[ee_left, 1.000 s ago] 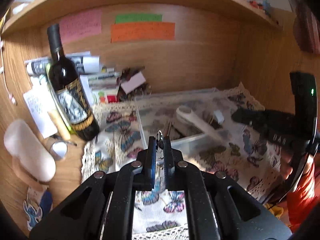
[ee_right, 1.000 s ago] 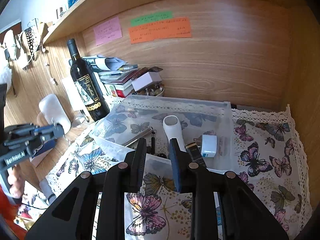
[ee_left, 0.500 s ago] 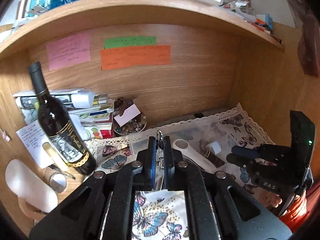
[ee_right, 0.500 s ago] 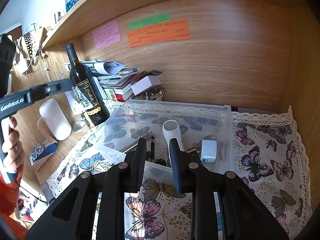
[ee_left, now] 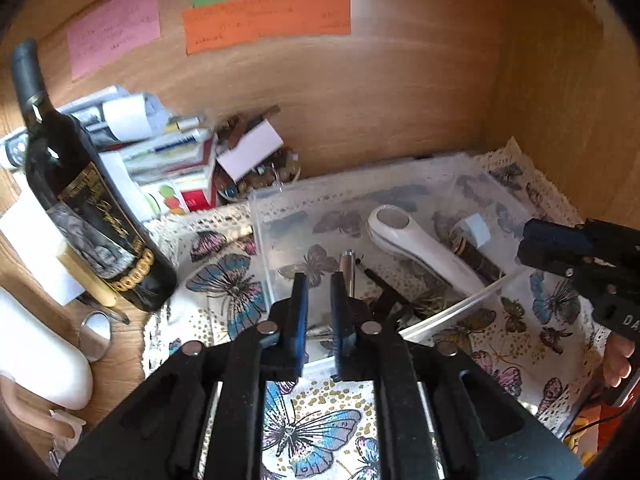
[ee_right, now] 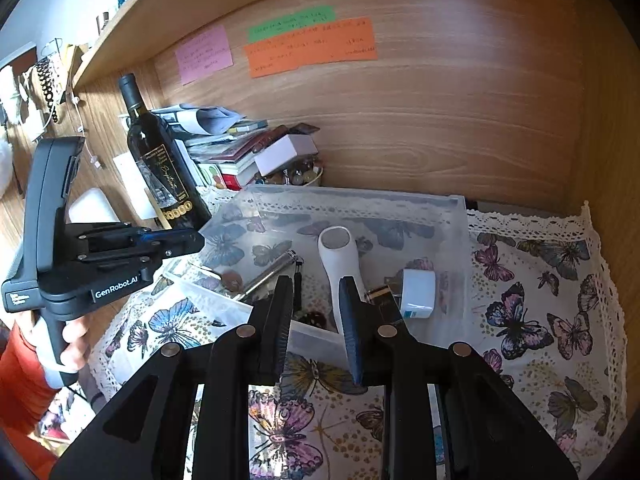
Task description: Organize rigid objects
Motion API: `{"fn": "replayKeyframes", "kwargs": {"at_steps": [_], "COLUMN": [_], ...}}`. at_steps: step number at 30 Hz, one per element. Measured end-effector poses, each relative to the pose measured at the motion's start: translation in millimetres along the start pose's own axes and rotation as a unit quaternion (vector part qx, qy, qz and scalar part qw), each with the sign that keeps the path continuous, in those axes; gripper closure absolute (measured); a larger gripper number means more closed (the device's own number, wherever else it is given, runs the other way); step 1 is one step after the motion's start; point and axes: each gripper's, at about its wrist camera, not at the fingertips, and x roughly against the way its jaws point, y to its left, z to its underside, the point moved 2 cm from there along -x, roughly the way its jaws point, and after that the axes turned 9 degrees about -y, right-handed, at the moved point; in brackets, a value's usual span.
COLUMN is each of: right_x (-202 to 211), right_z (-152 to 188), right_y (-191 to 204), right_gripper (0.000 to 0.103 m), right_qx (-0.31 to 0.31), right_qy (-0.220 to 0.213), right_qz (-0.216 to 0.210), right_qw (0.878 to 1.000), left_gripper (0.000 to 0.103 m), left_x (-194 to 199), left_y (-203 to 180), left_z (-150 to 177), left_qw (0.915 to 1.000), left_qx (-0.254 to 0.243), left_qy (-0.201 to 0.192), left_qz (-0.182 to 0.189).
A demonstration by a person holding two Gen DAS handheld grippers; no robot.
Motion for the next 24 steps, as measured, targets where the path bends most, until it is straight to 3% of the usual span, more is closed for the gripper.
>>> {"fn": "replayKeyframes", "kwargs": {"at_steps": [10, 13, 17, 18, 24], "right_x": [37.4, 55.6, 84.3, 90.2, 133.8], "right_z": [-11.9, -13.6, -16.0, -16.8, -17.1], "right_y": [17.8, 29.1, 45.3, 48.0, 63.6], "right_gripper": [0.063, 0.052, 0.028, 0.021, 0.003], "right_qx": [0.013, 0.022, 0.030, 0.030, 0.038], "right_qy": [-0.052, -0.077, -0.121, -0.132, -0.193], "right_qz": [0.013, 0.025, 0.050, 0.057, 0.096], "right_qw": [0.998, 0.996, 0.991, 0.989, 0.976], "left_gripper": [0.038, 0.022, 0.003, 0.001, 0.000], "left_x": [85.1, 111.4, 144.2, 150.1, 176.2], "left_y": [-16.6, -24.7, -33.8, -35.2, -37.7], "left_z": [-9.9, -7.5, -2.2, -0.7, 8.5], "left_qw": [0.9937, 0.9890, 0.9794, 0.9775, 0.9720], "left_qx": [-0.007, -0.007, -0.005, -0.005, 0.013], "left_qy": [-0.112, -0.148, -0.202, -0.211, -0.235], "left_qz": [-0.002, 0.002, 0.003, 0.000, -0.003]}}
